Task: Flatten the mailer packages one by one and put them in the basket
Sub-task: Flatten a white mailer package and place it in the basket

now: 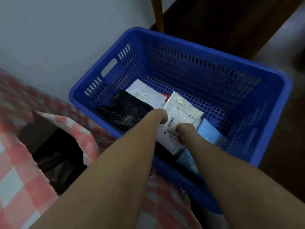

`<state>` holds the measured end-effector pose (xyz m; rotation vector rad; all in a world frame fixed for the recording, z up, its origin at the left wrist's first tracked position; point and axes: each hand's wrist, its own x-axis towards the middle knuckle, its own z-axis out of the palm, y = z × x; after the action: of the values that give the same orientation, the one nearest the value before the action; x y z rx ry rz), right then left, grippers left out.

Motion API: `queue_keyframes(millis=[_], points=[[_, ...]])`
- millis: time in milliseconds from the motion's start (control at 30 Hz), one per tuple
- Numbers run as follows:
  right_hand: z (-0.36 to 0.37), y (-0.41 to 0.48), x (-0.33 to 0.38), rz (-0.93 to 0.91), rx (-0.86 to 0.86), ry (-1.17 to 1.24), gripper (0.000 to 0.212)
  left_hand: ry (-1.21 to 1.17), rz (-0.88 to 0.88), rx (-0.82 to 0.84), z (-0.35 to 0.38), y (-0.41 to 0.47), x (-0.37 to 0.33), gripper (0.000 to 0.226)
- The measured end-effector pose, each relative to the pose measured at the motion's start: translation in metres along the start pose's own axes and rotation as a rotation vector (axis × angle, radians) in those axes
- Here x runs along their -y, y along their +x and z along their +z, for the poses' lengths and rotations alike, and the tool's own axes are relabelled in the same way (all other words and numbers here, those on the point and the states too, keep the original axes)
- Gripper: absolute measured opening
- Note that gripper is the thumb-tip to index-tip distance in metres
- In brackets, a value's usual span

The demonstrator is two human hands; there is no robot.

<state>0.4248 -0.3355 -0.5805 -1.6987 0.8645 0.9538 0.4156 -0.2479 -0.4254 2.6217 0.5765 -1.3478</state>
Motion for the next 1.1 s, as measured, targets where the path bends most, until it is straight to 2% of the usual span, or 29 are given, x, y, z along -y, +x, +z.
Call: queue_keyframes(millis=[67, 133, 200, 233, 267, 367, 433, 533, 633, 833, 900, 967, 1100], points=[[-0.002, -0.011, -0.006, 0.007, 0.049, -0.121, 0.029, 0.063, 0.005, 0.066, 0.006, -0.001, -0.004, 0.038], [-0.002, -0.013, -0.014, -0.005, 0.044, -0.186, 0.028, 0.135, 0.018, 0.094, 0.009, -0.001, -0.003, 0.038], [0.0, -0.014, -0.016, -0.079, 0.114, -0.28, 0.021, 0.161, 0.022, 0.095, 0.007, -0.007, 0.0, 0.04], [0.0, -0.016, -0.017, -0.089, 0.128, -0.307, 0.026, 0.151, 0.02, 0.084, 0.005, -0.009, 0.002, 0.041], [-0.004, -0.033, -0.011, -0.088, 0.105, -0.328, 0.04, 0.128, 0.013, 0.073, 0.002, -0.012, 0.004, 0.041], [-0.014, -0.078, 0.008, -0.078, -0.071, -0.312, 0.067, 0.103, -0.01, 0.035, -0.012, -0.025, 0.013, 0.038], [-0.016, -0.097, 0.024, -0.062, -0.14, -0.318, 0.071, 0.092, -0.028, -0.006, -0.023, -0.037, 0.022, 0.035], [-0.009, -0.142, 0.05, -0.281, -0.145, -0.384, 0.065, 0.067, -0.064, -0.094, -0.04, -0.059, 0.04, 0.027], [0.006, -0.186, 0.073, -0.491, -0.12, -0.44, 0.058, 0.001, -0.116, -0.287, -0.055, -0.092, 0.067, 0.009], [0.036, -0.3, 0.107, -0.944, -0.052, -0.53, 0.054, -0.091, -0.164, -0.833, -0.075, -0.186, 0.124, 0.031], [0.048, -0.347, 0.106, -1.084, -0.027, -0.549, 0.052, -0.091, -0.217, -0.947, -0.071, -0.224, 0.152, 0.035], [0.051, -0.366, 0.113, -1.121, -0.03, -0.559, 0.052, -0.093, -0.223, -0.975, -0.07, -0.236, 0.157, 0.037], [0.088, -0.448, 0.091, -1.299, 0.064, -0.577, 0.056, -0.111, -0.359, -1.095, -0.045, -0.304, 0.215, 0.037]])
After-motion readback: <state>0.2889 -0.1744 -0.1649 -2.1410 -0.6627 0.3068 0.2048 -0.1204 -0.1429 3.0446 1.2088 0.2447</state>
